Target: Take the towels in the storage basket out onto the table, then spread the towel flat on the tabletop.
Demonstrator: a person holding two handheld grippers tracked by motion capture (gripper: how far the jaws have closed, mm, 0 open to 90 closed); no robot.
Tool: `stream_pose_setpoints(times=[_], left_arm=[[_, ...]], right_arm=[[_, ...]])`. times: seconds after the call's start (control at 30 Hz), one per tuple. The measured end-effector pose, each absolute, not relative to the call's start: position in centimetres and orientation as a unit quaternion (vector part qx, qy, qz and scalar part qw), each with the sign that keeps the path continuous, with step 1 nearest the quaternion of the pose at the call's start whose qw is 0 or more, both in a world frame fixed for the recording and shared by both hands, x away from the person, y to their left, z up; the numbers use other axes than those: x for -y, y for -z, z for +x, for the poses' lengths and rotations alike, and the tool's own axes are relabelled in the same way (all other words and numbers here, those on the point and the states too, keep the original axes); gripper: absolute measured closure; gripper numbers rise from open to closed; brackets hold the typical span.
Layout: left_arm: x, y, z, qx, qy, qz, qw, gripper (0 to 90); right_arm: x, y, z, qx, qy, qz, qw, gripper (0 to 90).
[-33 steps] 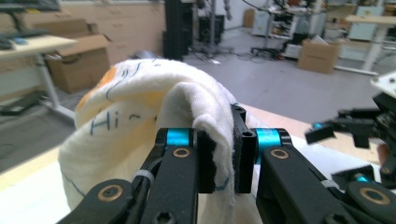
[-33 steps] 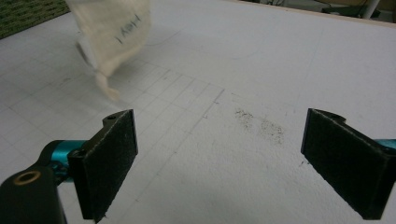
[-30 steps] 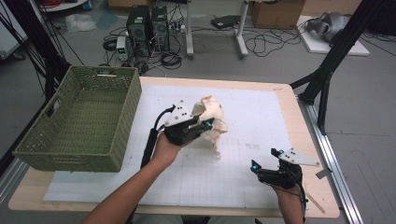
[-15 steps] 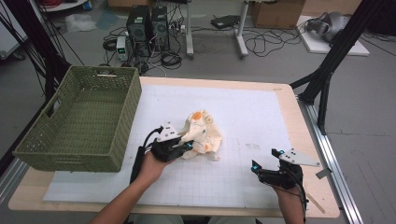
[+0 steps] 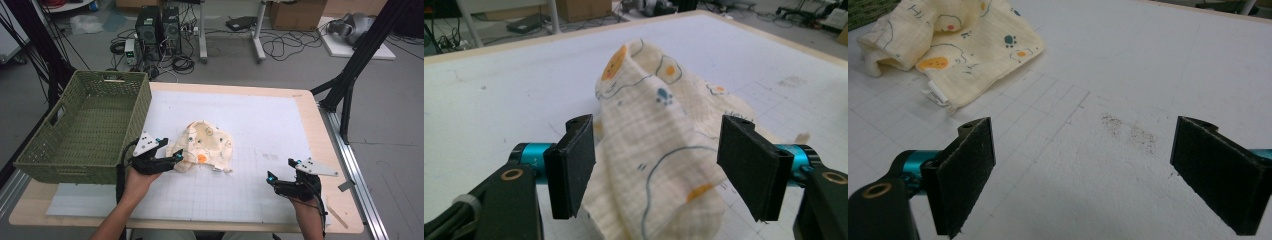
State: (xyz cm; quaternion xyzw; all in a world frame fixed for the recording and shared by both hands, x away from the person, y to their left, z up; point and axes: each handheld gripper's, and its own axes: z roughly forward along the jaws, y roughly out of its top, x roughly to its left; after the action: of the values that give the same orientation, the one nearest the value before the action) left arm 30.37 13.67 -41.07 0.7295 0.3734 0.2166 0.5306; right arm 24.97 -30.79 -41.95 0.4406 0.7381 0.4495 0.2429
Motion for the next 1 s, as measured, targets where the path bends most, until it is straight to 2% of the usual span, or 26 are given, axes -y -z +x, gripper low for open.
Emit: stream_pose_setpoints(times=[0.2, 0.33, 1.0], left_arm=[[-14.3, 41.6, 30.7, -0.380, -0.202, 0.723, 0.541, 28.7], [-14.4, 41.7, 30.8, -0.387, -0.207, 0.717, 0.541, 20.3], [-15.2, 41.5, 30.8, -0.384, -0.212, 0.709, 0.552, 20.6]], right_arm=[[30.5, 42.1, 25.5, -0.743, -0.445, 0.439, 0.239, 10.0], [30.1, 42.2, 25.8, -0.748, -0.438, 0.435, 0.242, 10.0], [28.6, 42.5, 26.6, -0.767, -0.432, 0.417, 0.226, 10.1]])
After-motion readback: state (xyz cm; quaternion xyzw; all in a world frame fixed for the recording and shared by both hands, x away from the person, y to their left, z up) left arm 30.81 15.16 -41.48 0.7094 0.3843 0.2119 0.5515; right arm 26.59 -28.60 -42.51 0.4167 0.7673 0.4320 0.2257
